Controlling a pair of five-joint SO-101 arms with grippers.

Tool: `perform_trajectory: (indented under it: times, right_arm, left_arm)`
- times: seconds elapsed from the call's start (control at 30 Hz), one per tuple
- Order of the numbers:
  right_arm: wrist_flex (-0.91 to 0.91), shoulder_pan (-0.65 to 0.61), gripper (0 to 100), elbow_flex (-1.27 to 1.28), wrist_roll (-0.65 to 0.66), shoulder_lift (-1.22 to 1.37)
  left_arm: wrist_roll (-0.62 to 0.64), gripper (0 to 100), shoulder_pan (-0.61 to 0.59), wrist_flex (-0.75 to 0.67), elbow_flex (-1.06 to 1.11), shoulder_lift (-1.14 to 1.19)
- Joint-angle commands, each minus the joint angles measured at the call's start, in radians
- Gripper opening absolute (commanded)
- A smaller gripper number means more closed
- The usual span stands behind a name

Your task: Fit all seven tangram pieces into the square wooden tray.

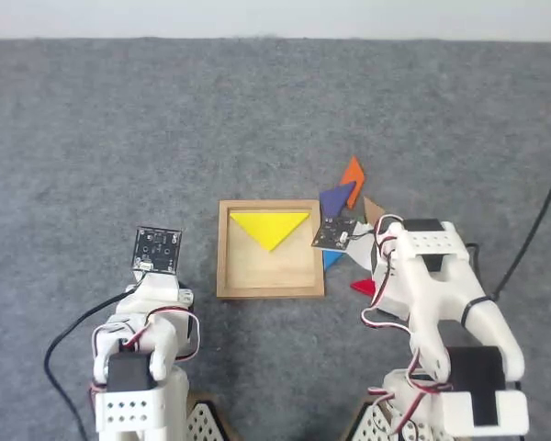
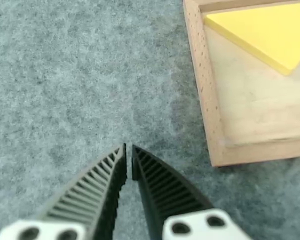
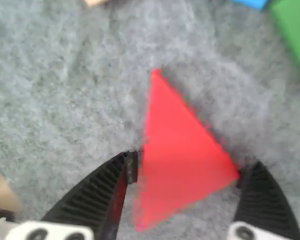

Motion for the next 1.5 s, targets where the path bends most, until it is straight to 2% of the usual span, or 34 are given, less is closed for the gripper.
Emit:
perform_trajectory:
  times: [0.0,0.07,0.27,0.4,0.6,0.77,1.0,1.23,1.47]
  right_arm:
    - [-0.073,-0.007,20.6,0.006,-0.009,0.062]
    - [-0.058,0.002,17.3,-0.014,-0.011,0.085]
    - [-0.042,0.022,16.7,-0.037,-0.012,0.082]
    - [-0.036,0.021,16.6,-0.068,-0.104,0.039]
    - [0.117,0.013,16.6,-0.149,-0.146,-0.102]
    - [0.174,-0.033,16.5,-0.198,-0.255,-0.17]
    - [0.196,-0.202,16.5,-0.307,-0.499,-0.17]
    - [0.173,-0.386,16.5,-0.462,-0.818,-0.16]
    - [0.18,-0.527,16.5,-0.697,-1.068,0.077]
  left_arm:
    - [-0.002,2,0.002,0.003,-0.012,-0.02]
    - [-0.002,2,0.002,0.003,-0.012,-0.02]
    - [-0.002,2,0.002,0.003,-0.012,-0.02]
    - [-0.002,2,0.002,0.003,-0.012,-0.02]
    - [-0.002,2,0.002,0.003,-0.012,-0.02]
    - [-0.002,2,0.002,0.003,-0.012,-0.02]
    - [-0.002,2,0.002,0.003,-0.012,-0.02]
    - [-0.002,2,0.002,0.003,-0.012,-0.02]
    - [-0.002,2,0.002,0.003,-0.012,-0.02]
